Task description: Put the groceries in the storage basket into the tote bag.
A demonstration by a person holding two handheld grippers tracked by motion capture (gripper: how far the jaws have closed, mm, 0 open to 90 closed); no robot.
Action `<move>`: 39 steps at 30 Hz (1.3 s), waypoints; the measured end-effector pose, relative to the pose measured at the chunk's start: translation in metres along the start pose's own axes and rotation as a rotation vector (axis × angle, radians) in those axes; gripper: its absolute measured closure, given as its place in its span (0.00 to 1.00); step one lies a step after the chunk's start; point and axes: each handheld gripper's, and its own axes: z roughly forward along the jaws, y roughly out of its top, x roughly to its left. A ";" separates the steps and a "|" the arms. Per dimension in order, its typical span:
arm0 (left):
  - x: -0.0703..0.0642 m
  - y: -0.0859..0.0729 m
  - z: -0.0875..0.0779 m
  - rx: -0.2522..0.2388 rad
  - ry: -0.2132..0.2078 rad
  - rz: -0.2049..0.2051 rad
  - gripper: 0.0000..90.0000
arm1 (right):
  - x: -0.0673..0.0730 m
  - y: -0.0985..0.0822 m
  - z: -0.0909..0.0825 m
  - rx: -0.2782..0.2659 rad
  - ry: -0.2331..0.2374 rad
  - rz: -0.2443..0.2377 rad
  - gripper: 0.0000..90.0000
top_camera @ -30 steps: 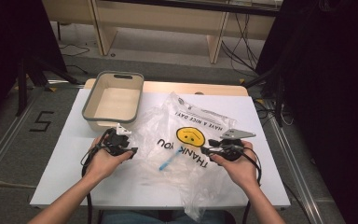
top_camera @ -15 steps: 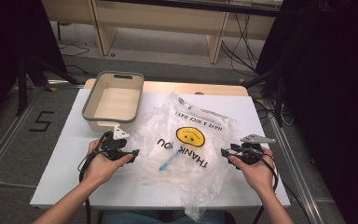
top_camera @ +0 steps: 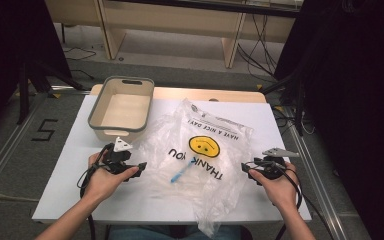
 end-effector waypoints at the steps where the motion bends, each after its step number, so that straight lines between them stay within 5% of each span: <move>1: 0.000 0.000 0.000 -0.002 0.000 -0.001 0.34 | 0.000 0.000 0.000 0.003 0.002 0.001 0.45; 39: 0.004 0.001 -0.003 -0.005 0.034 -0.006 0.35 | 0.000 -0.008 0.005 0.031 0.029 0.042 0.43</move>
